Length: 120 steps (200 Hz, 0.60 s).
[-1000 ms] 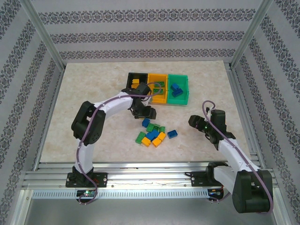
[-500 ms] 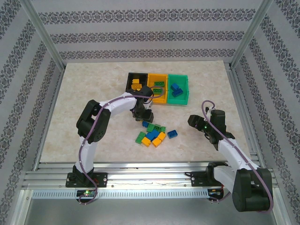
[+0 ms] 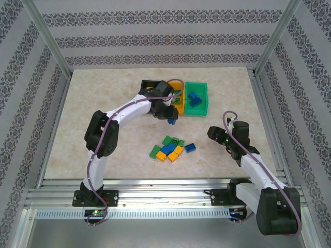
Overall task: Sort the legos into containers by color
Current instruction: Place the lego in the container.
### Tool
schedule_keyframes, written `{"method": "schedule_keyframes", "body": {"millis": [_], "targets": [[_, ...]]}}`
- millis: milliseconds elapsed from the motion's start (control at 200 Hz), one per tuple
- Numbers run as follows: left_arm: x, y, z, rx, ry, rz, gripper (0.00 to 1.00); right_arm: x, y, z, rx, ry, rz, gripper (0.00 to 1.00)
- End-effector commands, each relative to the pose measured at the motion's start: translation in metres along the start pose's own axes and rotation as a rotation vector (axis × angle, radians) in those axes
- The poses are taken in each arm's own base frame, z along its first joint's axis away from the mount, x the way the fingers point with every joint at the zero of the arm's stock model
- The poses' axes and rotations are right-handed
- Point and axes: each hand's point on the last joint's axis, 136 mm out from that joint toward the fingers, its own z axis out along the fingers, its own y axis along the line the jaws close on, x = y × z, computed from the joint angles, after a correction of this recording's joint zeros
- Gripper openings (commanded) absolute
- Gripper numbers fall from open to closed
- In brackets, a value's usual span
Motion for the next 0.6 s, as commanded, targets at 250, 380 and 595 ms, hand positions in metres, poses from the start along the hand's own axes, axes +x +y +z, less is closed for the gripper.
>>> {"method": "schedule_keyframes", "body": {"millis": [250,380,595], "targets": [[-0.107,-0.072,0.018,0.236,-0.205,-0.035,0.37,-0.005,0.003,-0.003,-0.021,-0.030,-0.005,0.69],[-0.131,-0.078,0.025,0.242,-0.270,-0.026,0.42,-0.006,0.002,-0.003,-0.018,-0.034,-0.004,0.69],[-0.127,-0.077,0.027,0.234,-0.244,-0.028,0.60,-0.003,0.002,-0.001,-0.020,-0.017,-0.002,0.69]]}}
